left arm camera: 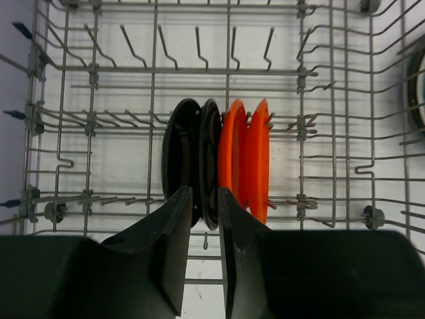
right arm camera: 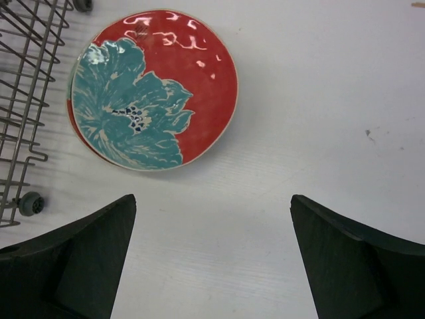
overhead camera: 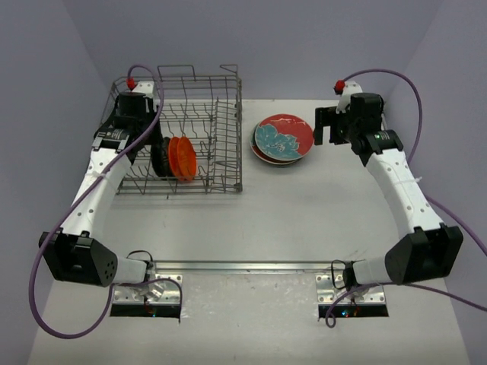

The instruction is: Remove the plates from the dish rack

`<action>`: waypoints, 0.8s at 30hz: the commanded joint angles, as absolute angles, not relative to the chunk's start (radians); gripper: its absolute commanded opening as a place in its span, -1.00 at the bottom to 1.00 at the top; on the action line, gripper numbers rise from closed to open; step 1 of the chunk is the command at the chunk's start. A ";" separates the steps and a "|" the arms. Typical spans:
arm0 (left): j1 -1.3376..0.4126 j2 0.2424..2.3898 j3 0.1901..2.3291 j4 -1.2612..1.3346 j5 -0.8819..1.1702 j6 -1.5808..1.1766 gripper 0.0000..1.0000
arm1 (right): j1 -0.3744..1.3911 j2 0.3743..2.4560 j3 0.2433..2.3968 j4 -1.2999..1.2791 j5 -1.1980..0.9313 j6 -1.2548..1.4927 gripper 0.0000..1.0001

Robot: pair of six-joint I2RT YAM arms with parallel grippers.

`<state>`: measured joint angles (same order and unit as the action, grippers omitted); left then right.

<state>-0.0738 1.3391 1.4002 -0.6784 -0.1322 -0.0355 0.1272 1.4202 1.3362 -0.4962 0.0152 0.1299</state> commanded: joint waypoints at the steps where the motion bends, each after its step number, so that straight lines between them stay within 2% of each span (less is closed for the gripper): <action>1: -0.078 1.352 1.379 -0.651 -0.226 -0.077 -0.59 | 0.127 1.333 1.216 -0.420 0.006 0.132 0.98; 6: -0.068 1.431 1.403 -0.662 -0.289 -0.095 -0.52 | 0.127 1.278 1.155 -0.417 -0.022 0.146 0.98; 15: 0.009 1.586 1.482 -0.704 -0.243 -0.110 -0.56 | 0.127 1.260 1.113 -0.413 -0.039 0.161 0.98; 24: 0.073 1.648 1.500 -0.709 -0.189 -0.111 -0.57 | 0.127 1.260 1.094 -0.399 -0.046 0.158 0.97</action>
